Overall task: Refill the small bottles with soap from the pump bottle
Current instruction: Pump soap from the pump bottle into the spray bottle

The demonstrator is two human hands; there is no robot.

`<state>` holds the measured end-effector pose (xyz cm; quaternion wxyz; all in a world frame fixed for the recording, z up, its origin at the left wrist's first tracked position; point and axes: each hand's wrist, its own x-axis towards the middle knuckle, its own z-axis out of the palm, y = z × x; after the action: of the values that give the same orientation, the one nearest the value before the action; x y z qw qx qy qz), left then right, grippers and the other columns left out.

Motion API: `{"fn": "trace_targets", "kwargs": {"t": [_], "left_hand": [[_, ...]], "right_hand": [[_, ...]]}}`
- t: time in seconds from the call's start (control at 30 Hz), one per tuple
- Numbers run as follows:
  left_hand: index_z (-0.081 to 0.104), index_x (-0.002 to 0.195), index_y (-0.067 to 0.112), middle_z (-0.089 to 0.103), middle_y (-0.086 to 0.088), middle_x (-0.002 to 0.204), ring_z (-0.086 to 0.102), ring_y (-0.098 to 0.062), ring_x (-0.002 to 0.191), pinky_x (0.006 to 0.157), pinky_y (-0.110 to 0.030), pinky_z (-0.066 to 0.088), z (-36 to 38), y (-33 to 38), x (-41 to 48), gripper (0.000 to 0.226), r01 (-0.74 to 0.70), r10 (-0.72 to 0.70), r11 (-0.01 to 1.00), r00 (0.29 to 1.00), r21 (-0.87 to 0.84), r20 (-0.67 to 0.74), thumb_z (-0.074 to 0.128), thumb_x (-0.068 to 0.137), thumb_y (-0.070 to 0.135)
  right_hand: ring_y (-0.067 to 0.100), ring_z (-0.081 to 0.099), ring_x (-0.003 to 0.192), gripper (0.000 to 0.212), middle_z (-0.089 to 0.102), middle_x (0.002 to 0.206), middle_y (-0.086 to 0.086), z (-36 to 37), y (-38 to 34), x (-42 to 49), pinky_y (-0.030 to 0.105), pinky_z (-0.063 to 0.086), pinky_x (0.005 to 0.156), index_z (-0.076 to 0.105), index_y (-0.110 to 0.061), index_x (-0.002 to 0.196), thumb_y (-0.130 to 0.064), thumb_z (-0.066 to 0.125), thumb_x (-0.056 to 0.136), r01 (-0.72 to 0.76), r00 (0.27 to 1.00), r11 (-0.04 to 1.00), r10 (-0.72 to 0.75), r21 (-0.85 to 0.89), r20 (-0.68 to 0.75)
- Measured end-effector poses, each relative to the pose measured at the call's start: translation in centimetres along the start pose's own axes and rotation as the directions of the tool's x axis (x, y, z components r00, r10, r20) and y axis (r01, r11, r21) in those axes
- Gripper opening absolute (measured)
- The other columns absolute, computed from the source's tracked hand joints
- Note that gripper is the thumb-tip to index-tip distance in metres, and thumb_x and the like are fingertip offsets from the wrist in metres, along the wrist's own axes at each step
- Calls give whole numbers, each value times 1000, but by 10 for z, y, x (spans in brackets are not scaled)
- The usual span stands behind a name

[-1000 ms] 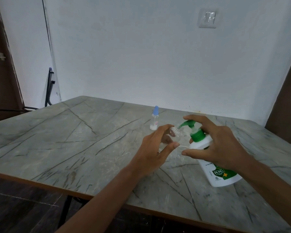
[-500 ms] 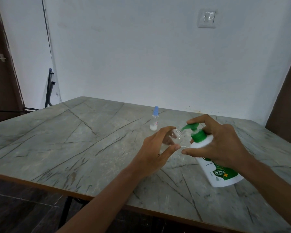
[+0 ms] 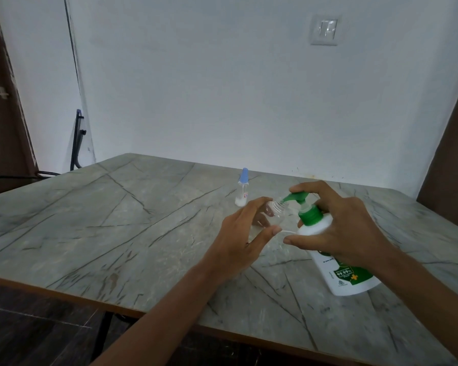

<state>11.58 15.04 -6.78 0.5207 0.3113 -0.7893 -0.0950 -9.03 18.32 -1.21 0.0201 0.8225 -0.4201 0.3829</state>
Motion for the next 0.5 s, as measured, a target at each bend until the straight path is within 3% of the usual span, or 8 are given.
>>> {"fn": "trace_targets", "kwargs": {"t": [0.1, 0.27, 0.5], "left_hand": [[49, 130, 18, 58, 14, 108, 59, 2, 93, 80, -6, 46, 0, -1, -1, 44, -15, 15, 1000, 1000, 13, 8, 62, 92, 34], [48, 133, 17, 56, 15, 106, 56, 7, 91, 79, -4, 43, 2, -2, -2, 46, -27, 26, 999, 999, 39, 26, 61, 92, 35], [50, 131, 16, 57, 16, 106, 57, 7, 93, 81, -4, 44, 1, -1, -1, 45, -10, 10, 1000, 1000, 25, -6, 60, 91, 35]], "right_hand": [[3, 69, 66, 70, 71, 82, -17, -1, 0, -2, 16, 56, 54, 49, -54, 113, -55, 86, 54, 13, 1000, 1000, -13, 29, -21], [1, 69, 71, 64, 69, 80, -21, 0, 2, -1, 13, 55, 56, 50, -54, 107, -58, 83, 52, 1, 1000, 999, 0, 47, -30], [-4, 66, 80, 75, 68, 90, -22, 2, 1, -1, 9, 52, 67, 40, -56, 124, -68, 74, 58, 17, 1000, 1000, -16, -18, 13]]}}
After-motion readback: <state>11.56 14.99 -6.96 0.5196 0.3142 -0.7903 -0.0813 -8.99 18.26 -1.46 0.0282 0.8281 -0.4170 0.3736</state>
